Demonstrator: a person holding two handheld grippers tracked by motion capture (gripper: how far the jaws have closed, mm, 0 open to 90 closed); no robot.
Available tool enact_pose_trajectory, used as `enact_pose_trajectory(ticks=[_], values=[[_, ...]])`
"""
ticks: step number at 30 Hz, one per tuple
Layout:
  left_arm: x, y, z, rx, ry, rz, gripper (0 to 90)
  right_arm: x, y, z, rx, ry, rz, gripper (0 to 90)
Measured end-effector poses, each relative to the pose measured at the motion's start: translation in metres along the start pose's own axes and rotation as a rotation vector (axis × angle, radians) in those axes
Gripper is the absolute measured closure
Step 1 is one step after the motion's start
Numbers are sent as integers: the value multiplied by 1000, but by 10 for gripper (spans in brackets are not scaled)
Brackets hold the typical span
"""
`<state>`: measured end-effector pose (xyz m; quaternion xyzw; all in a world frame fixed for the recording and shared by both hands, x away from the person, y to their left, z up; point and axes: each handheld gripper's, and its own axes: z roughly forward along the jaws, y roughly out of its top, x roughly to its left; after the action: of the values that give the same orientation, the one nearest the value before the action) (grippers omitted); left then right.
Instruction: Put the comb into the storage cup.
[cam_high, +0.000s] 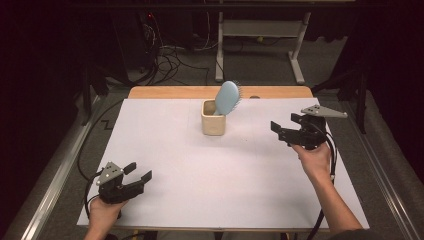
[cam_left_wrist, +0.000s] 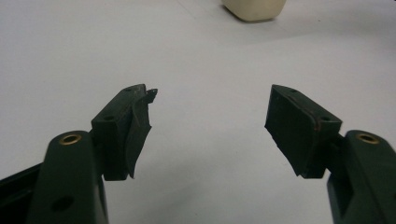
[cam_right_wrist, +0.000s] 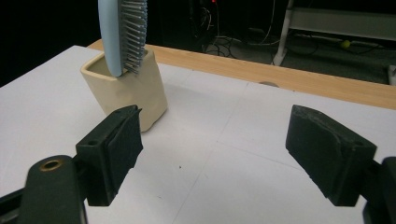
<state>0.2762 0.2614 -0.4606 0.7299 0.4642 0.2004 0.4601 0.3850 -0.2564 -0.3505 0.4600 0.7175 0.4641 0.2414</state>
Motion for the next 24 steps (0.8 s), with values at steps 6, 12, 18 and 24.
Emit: enact_pose_trajectory(ticks=[6, 12, 18, 24], values=[[0, 0, 0, -1, 0, 1, 311, -1, -1, -3, -1, 1, -1, 193], [0, 0, -1, -3, 1, 3, 311, -1, -5, -7, -7, 2, -2, 193], [-1, 0, -1, -3, 2, 3, 310, -3, -8, -11, -16, 4, 0, 193], [0, 0, -1, -2, 2, 1, 311, -7, -13, -14, -20, 0, 12, 192]])
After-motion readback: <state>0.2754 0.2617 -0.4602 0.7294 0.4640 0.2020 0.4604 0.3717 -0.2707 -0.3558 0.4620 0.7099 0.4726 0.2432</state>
